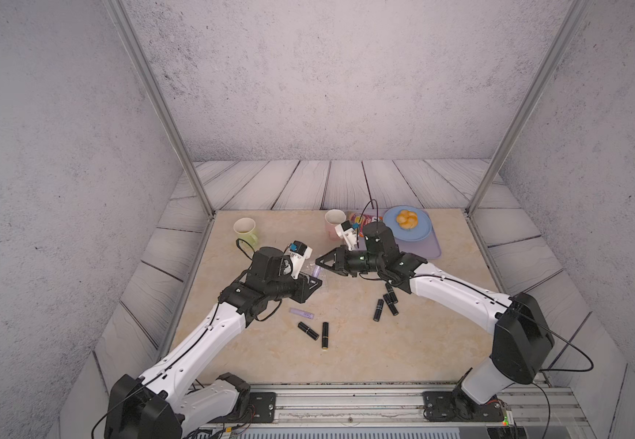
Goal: Arrange the lipsticks in the organizer
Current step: Pick up the lipstick at the center of the board, then place the lipstick in the storage box.
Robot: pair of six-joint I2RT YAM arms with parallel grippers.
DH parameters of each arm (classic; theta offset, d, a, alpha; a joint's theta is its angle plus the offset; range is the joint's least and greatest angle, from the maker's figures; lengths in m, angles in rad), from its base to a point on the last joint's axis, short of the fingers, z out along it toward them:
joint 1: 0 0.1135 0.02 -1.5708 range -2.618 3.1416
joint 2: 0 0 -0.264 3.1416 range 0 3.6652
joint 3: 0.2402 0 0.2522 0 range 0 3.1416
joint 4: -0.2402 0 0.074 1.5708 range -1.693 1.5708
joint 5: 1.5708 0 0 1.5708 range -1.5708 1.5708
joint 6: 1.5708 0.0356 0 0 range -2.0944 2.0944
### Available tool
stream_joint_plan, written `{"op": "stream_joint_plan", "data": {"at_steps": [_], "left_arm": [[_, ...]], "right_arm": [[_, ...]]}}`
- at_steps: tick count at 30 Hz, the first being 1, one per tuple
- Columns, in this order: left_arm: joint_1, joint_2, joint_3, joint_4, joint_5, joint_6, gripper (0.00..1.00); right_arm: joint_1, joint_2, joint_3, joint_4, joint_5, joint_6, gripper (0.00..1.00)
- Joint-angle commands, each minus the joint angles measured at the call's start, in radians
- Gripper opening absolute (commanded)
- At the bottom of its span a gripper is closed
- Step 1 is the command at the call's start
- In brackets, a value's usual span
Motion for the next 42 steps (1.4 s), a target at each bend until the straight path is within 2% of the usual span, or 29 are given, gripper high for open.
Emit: {"op": "stream_joint_plan", "data": {"at_steps": [1, 2, 3, 5, 7, 9, 11, 14, 15, 17, 20, 23, 29, 42], "left_arm": [[-0.011, -0.007, 0.041, -0.012, -0.025, 0.026, 0.00], [-0.011, -0.006, 0.046, -0.019, -0.044, 0.022, 0.01], [-0.010, -0.007, 0.052, -0.029, -0.068, 0.015, 0.09], [-0.009, -0.020, 0.067, -0.060, -0.176, -0.022, 0.36], [0.005, -0.050, 0.079, -0.093, -0.265, -0.059, 0.53], [0.031, -0.075, 0.098, -0.133, -0.317, -0.080, 0.64], [0.070, -0.079, 0.132, -0.198, -0.393, -0.098, 0.71], [0.187, -0.023, 0.206, -0.339, -0.503, -0.163, 0.73], [0.254, 0.013, 0.237, -0.397, -0.511, -0.189, 0.73], [0.342, 0.055, 0.264, -0.443, -0.484, -0.220, 0.71], [0.425, 0.065, 0.246, -0.421, -0.439, -0.253, 0.70], [0.455, 0.053, 0.213, -0.377, -0.432, -0.270, 0.69], [0.467, 0.059, 0.177, -0.356, -0.411, -0.272, 0.68], [0.469, 0.056, 0.161, -0.341, -0.397, -0.268, 0.67]], "right_arm": [[-0.001, 0.005, -0.005, 0.053, 0.003, 0.033, 0.15], [-0.003, 0.003, -0.009, 0.063, 0.009, 0.040, 0.14], [-0.005, 0.003, -0.014, 0.076, 0.018, 0.048, 0.13], [-0.023, 0.003, -0.022, 0.111, 0.043, 0.059, 0.10], [-0.053, 0.007, -0.026, 0.144, 0.089, 0.067, 0.08], [-0.079, 0.013, -0.026, 0.168, 0.171, 0.048, 0.07], [-0.078, 0.021, -0.021, 0.182, 0.282, -0.035, 0.06], [-0.030, 0.065, -0.004, 0.197, 0.466, -0.216, 0.03], [0.000, 0.093, 0.013, 0.196, 0.565, -0.297, 0.02], [0.056, 0.141, 0.049, 0.193, 0.677, -0.436, 0.02], [0.129, 0.219, 0.103, 0.214, 0.783, -0.592, 0.02], [0.178, 0.294, 0.134, 0.278, 0.830, -0.680, 0.01], [0.206, 0.439, 0.231, 0.282, 0.833, -0.687, 0.01], [0.211, 0.566, 0.346, 0.247, 0.809, -0.680, 0.01]]}}
